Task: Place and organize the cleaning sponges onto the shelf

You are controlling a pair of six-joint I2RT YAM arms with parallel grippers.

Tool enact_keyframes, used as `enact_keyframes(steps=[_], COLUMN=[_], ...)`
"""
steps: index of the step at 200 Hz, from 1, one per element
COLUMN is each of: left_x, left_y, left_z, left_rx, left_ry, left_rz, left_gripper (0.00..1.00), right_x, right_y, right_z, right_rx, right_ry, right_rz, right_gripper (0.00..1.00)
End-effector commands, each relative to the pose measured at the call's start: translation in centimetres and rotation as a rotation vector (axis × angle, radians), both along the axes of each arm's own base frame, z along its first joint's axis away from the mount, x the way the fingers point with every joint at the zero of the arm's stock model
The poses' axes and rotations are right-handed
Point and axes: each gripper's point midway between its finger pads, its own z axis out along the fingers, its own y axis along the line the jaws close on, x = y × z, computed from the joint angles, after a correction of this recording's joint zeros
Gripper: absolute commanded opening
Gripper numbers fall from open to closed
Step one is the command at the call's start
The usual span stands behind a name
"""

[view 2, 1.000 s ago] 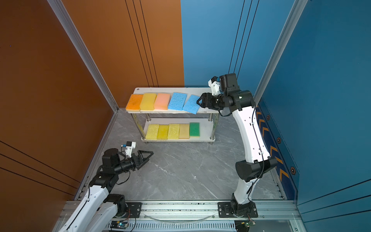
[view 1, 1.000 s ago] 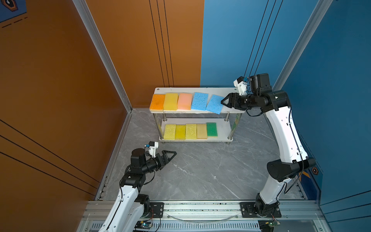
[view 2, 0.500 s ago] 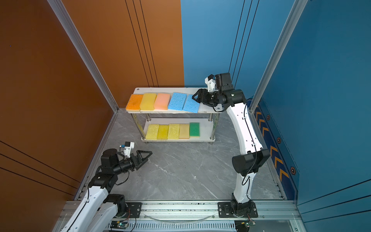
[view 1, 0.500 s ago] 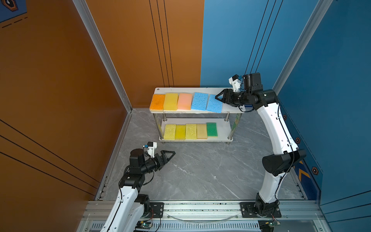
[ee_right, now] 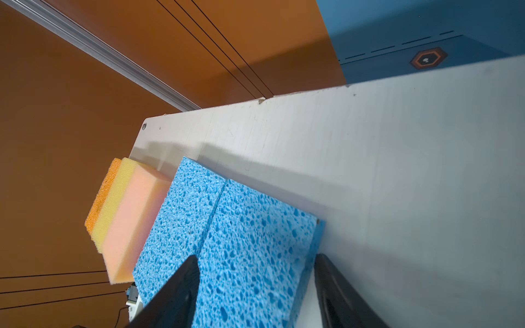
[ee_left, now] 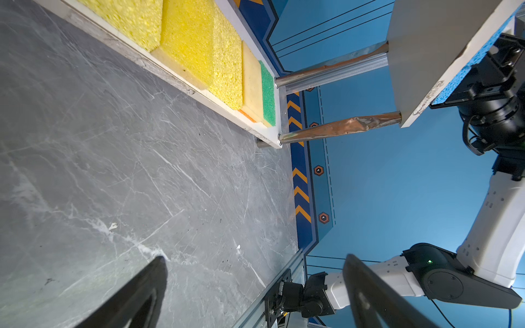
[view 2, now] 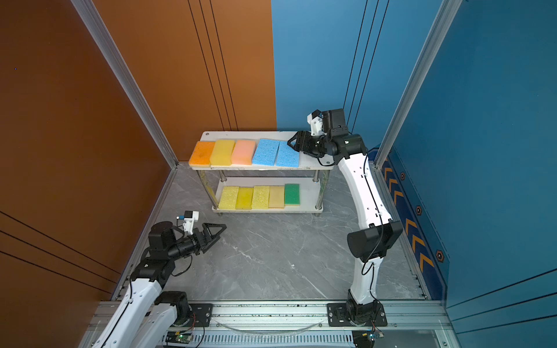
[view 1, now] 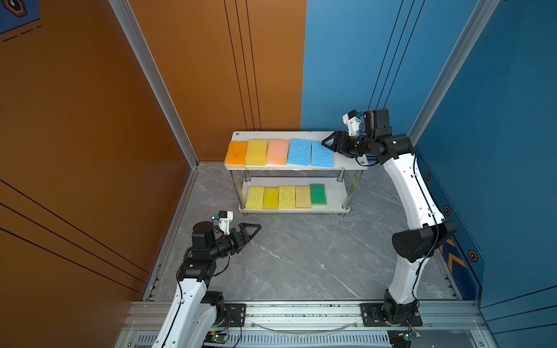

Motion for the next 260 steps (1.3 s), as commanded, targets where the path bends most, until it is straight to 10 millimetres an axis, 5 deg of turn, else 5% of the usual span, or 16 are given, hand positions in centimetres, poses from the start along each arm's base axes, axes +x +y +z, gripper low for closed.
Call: enact_keyframes(steps=[1,29,53,84,125,164,205,260], left_x=[0.4,1.2,2.3,4.0,7.0,9.2,11.4,14.9], left_y=[0.9,3.3,5.9,10.1,13.1,15.9,17.4,17.2], left_z=[1.3,2.0,2.2,1.2,1.0,0.4,-1.3,-7.0], left_rx=[0.038,0.164,0.261,0.433,0.606,0.818,0.955,1.015], left_ry=[-0.040,-0.065,-0.068,-0.070,-0.239,-0.322,-0.383,-0.372], left_rz=[0.037,0.144,0.264,0.457,0.565,0.637,0.655,0.556], left_gripper=[0.97,0.98,0.98,0.98,0.98,0.98,0.98,0.98], right_x=[-2.0,-4.8,-7.2,-9.6,-10.7,-8.6,-7.0,-8.4], right_y=[-3.7,-8.2,-13.0,-17.9,-19.6,-21.1,-20.7,-19.8], right_z=[2.3,3.8,1.4,-5.1,-15.6,-23.7,-26.8,-28.8], right_rx=[-0.064,-0.049,0.003,-0.128,-0.358,-0.387,-0.420,-0.443], right_ry=[-0.085,-0.219,-0.293,-0.356,-0.374,-0.328,-0.377,-0.503], right_rz=[-0.103,-0.213,-0.335,-0.472,-0.431,-0.468,-0.447,-0.460], right_gripper=[0.67,0.69,0.79,0.83,0.83,0.84,0.84,0.85])
